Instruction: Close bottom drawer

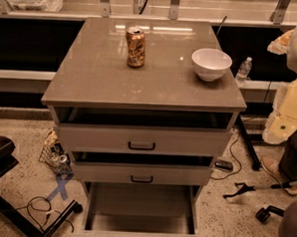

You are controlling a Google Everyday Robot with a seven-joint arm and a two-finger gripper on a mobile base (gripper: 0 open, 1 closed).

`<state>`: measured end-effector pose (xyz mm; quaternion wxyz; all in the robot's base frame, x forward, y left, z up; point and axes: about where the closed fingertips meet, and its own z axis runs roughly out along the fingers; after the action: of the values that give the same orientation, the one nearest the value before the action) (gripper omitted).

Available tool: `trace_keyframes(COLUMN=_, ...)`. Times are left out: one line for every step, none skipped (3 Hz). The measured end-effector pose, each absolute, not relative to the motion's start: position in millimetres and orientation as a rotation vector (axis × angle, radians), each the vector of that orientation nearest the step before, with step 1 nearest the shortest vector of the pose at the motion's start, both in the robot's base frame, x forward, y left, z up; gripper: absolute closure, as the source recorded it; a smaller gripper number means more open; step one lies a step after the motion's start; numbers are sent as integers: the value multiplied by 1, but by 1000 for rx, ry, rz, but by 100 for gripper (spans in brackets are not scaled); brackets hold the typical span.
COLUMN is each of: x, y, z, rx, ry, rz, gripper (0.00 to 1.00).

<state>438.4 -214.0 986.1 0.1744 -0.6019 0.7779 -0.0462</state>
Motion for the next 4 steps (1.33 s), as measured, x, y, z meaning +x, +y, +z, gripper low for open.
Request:
trace_keyframes(x=438, y=-214, z=986, rx=-1706, ry=2205, rz=-131, gripper=0)
trace_keyframes(x=438, y=-214, z=969, rx=-1679, ry=2180, rz=-119, gripper=0)
trace_keyframes(x=436, y=-218, z=935, rx=-1620, ry=2151, rz=-87, gripper=0)
trace_keyframes(x=420, y=-224, z=860, rx=-1545, ry=2092, rz=0, gripper=0)
